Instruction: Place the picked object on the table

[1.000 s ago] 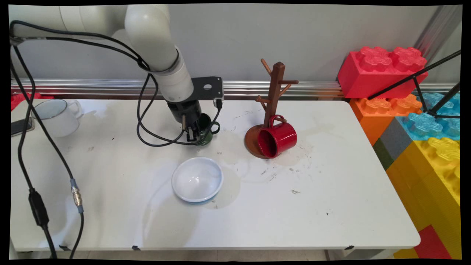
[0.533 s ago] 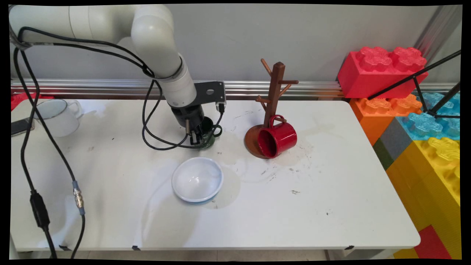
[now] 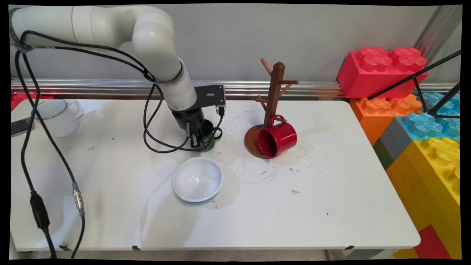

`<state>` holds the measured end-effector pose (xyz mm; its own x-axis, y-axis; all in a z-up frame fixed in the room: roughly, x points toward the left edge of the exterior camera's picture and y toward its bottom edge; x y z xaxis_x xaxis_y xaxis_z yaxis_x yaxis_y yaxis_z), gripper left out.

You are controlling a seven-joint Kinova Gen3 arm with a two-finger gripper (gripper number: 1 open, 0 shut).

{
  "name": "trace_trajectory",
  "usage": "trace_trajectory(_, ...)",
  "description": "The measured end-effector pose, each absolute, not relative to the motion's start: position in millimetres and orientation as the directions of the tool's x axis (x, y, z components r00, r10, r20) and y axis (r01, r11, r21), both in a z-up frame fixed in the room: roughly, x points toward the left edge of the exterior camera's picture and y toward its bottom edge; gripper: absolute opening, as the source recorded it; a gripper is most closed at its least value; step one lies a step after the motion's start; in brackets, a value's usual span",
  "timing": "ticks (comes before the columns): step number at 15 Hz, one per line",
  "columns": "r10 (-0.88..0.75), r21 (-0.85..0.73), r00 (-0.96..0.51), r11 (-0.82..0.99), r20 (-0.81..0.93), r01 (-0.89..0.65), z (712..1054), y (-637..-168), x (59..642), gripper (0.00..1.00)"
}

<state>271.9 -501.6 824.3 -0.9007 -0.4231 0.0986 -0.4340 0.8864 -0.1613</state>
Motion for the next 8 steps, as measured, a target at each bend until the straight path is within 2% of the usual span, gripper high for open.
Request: trace_trajectory(8,-0.421,-0.159,-0.902,0.888,0.100,-0.432,819.1,-501.4,273.0,0.00)
